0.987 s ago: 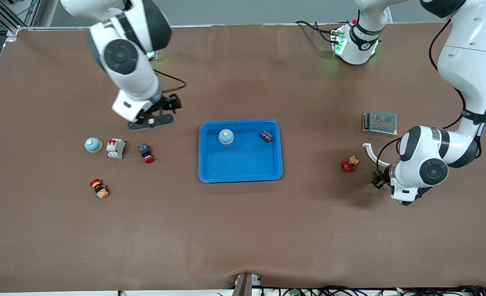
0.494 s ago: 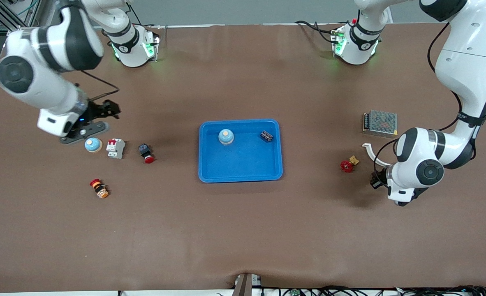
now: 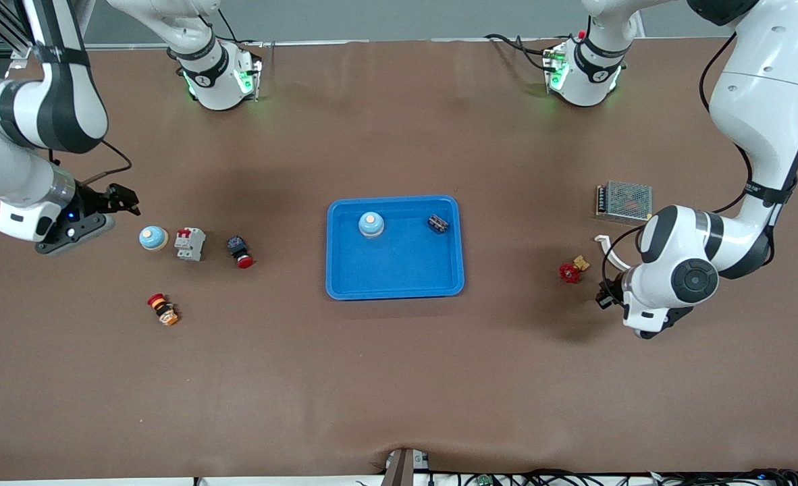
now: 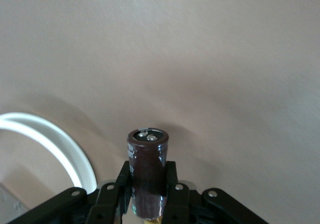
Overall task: Place electrolytic capacitor and blue bell in tray
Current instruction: 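Grasp the second blue bell with the right gripper while the left gripper grasps a capacitor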
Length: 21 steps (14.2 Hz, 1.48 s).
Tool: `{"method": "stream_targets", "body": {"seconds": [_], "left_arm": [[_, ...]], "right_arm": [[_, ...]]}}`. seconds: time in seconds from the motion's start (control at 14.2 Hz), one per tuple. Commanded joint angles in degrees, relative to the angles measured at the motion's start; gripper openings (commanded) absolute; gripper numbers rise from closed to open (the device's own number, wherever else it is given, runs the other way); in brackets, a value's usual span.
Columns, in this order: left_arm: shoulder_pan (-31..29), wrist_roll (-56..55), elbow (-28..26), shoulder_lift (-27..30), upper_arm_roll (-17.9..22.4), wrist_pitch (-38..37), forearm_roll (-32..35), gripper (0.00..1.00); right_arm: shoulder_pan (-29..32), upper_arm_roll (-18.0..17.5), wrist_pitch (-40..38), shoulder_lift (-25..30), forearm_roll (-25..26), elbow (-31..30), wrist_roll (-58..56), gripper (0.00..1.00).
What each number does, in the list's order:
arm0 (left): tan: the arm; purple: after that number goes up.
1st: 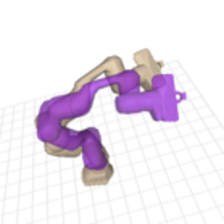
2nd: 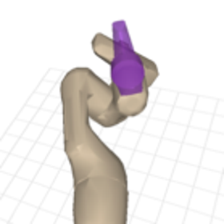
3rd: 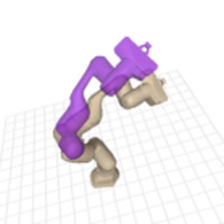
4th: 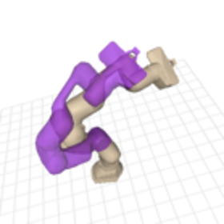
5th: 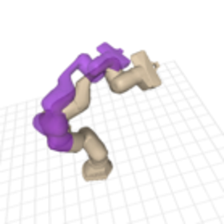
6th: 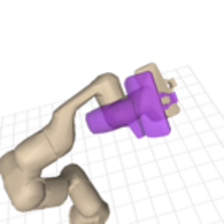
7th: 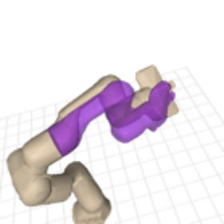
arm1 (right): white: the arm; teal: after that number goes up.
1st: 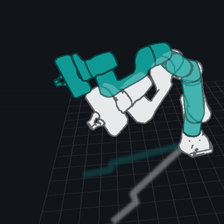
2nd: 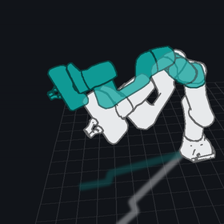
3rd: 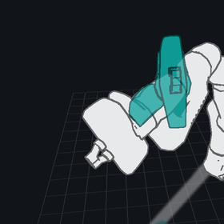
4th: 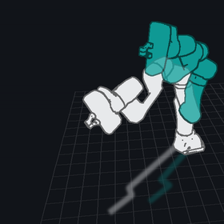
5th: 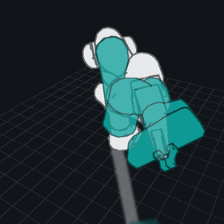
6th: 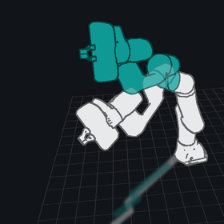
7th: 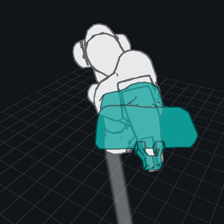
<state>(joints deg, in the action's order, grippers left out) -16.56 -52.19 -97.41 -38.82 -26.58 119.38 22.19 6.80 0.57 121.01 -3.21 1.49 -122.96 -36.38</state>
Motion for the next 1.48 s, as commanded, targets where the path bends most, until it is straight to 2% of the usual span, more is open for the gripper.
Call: {"method": "stream_targets", "body": {"seconds": [0.0, 0.35, 0.63, 0.78, 0.99, 1.41], "left_arm": [[0.13, -3.17, 0.89, 2.08, -3.29, -3.62, -0.3, 0.0], [0.13, -11.07, 1.69, 2.17, -10.06, -6.35, -0.3, 0.0], [1.61, -21.0, 1.69, 1.47, -14.37, -6.36, -0.39, 0.0], [3.55, -27.49, 1.78, 1.47, -15.16, -6.09, -0.3, 0.0], [6.1, -31.65, 1.78, 1.2, -15.52, -4.26, -2.49, 0.0], [11.81, -40.08, 1.69, -1.86, -15.26, 3.21, -3.64, 0.0]], "right_arm": [[3.04, -1.18, 4.66, -3.02, 0.26, -1.22, -4.48, 1.0], [5.68, -1.18, 15.56, -6.01, 0.26, -7.37, -9.31, 1.0], [7.62, -1.27, 19.34, -9.87, 0.18, -7.64, -12.57, 1.0], [7.71, -1.27, 22.76, -10.94, 0.09, -9.3, -12.75, 1.0], [7.71, -1.27, 28.04, -11.9, -0.17, -12.65, -12.76, 1.0], [9.02, -1.27, 29.63, -12.87, -0.17, -14.67, -14.07, 1.0]]}}
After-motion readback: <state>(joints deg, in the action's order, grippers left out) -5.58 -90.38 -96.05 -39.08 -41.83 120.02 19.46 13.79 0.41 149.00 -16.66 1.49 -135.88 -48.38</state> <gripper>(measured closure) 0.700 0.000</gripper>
